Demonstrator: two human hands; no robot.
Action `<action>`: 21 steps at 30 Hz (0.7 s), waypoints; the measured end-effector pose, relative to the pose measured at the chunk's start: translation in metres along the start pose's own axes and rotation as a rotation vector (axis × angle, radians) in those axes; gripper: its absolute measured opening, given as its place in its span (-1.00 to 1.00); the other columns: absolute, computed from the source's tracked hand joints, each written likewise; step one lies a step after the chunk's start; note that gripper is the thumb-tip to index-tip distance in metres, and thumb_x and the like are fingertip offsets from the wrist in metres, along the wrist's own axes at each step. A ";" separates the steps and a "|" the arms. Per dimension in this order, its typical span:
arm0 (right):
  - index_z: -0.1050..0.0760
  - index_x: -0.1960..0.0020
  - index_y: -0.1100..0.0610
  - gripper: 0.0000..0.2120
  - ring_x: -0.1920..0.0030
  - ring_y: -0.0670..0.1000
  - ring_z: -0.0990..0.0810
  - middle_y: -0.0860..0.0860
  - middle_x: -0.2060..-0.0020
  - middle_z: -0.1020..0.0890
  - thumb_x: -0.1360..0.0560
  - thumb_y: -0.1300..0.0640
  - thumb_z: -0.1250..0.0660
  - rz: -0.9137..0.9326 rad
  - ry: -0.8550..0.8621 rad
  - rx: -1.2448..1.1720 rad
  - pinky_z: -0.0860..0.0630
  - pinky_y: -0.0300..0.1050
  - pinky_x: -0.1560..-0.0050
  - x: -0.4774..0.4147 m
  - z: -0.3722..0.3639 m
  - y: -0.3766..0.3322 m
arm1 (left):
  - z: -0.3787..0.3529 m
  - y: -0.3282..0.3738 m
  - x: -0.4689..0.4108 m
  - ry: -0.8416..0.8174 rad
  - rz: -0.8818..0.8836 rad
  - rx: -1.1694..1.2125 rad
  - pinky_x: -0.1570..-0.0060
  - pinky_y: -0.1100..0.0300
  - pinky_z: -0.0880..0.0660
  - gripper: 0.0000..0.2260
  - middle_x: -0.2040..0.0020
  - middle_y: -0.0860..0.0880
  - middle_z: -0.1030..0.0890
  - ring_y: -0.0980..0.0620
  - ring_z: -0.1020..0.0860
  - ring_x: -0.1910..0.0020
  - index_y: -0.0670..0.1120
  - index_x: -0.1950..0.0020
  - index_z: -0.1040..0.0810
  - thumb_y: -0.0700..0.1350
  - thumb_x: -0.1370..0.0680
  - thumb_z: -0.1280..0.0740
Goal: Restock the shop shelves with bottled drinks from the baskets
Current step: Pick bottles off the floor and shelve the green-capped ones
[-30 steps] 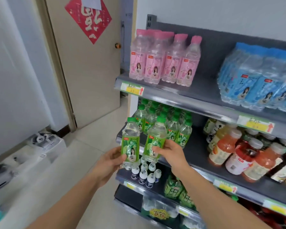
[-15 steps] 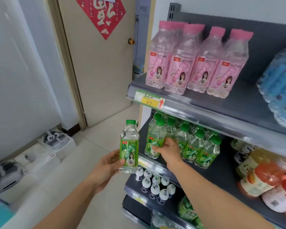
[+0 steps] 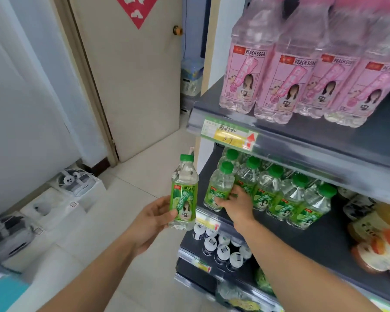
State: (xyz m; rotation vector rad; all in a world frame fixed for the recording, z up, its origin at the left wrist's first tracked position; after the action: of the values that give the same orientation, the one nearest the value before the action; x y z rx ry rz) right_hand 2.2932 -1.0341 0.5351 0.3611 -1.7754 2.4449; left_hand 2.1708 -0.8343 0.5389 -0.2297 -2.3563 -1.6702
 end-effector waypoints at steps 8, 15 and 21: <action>-0.42 -0.16 0.13 -0.51 0.00 -0.01 -0.54 -0.06 0.04 -0.55 -0.32 0.20 -0.57 0.094 0.113 0.192 -0.49 -0.12 -0.12 -0.002 -0.005 0.004 | 0.001 -0.004 -0.006 -0.020 0.038 -0.012 -0.17 -0.01 -0.46 -0.39 -0.16 -0.17 -0.63 -0.15 -0.59 -0.15 -0.16 -0.29 -0.48 -0.11 -0.28 -0.55; -0.48 0.22 0.10 -0.70 0.33 -0.01 -0.53 0.00 0.36 -0.56 -0.50 -0.12 -0.33 0.216 0.143 0.064 -0.51 -0.03 0.22 0.038 0.010 -0.016 | -0.017 -0.006 -0.009 -0.098 0.043 -0.038 -0.27 -0.06 -0.43 -0.43 -0.19 -0.17 -0.62 -0.19 -0.55 -0.22 -0.13 -0.30 -0.48 -0.19 -0.30 -0.51; -0.42 -0.07 -0.15 -0.60 0.01 -0.21 -0.62 -0.19 0.01 -0.63 -0.33 -0.06 -0.52 0.191 -0.235 0.026 -0.56 -0.27 0.01 0.065 0.029 -0.053 | -0.048 0.000 -0.018 -0.172 0.007 -0.080 -0.30 -0.10 -0.42 -0.35 -0.19 -0.16 -0.61 -0.19 -0.53 -0.24 -0.09 -0.30 -0.50 -0.10 -0.23 -0.55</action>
State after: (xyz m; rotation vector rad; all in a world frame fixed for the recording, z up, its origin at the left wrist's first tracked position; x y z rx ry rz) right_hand 2.2453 -1.0488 0.6085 0.5241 -1.9542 2.6534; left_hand 2.1932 -0.8797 0.5486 -0.4110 -2.4078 -1.8095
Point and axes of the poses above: each hand's wrist, its own x-axis away from the middle knuckle, its own z-axis out of the back of the hand, y = z × x, the point moved 1 cm from there along -x, towards the middle knuckle
